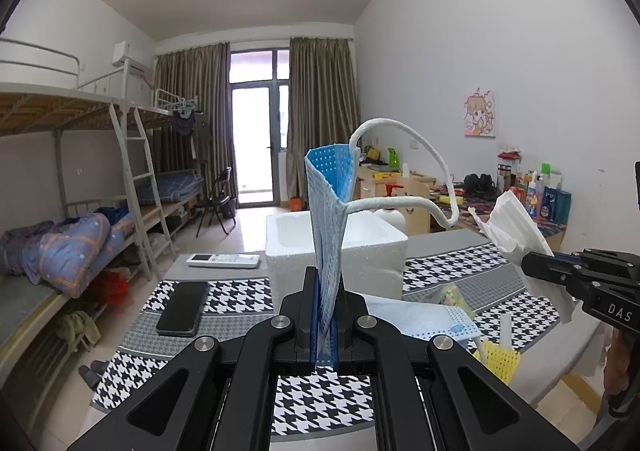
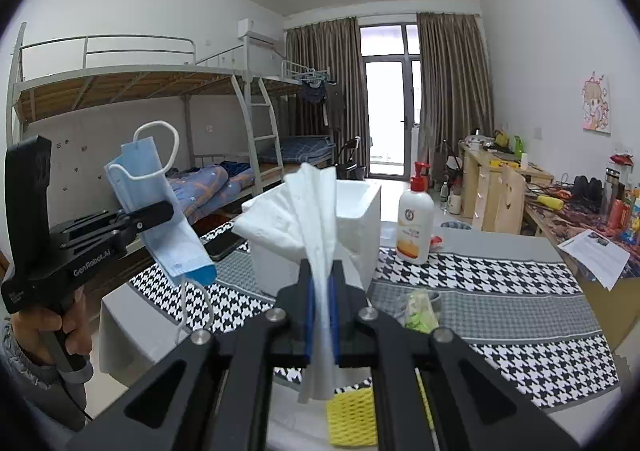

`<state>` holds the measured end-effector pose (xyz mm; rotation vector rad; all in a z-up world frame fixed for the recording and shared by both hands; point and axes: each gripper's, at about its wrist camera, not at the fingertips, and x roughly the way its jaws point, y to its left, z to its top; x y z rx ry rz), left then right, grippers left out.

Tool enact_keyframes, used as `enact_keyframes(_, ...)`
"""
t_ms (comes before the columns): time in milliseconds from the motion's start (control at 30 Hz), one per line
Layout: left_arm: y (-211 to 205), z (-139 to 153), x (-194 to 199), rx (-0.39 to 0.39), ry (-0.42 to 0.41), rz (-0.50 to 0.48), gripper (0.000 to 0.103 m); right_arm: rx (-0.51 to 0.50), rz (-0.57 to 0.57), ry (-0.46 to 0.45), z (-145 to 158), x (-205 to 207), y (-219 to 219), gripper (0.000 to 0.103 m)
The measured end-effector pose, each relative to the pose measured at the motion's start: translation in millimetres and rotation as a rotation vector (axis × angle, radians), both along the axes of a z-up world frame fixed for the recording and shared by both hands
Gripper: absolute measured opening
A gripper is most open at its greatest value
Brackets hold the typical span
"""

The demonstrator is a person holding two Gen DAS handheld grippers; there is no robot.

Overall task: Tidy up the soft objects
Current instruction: 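Carry the white masks over the foam box with the right gripper while the left carries the blue mask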

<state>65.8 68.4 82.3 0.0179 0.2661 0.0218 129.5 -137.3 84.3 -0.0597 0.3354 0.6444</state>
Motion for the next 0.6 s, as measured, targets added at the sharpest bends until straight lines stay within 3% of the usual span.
enact_keyframes(600, 24, 28, 47, -0.023, 0.014, 0.015, 0.005, -0.037, 0.013, 0.008, 27, 55, 32, 0.009)
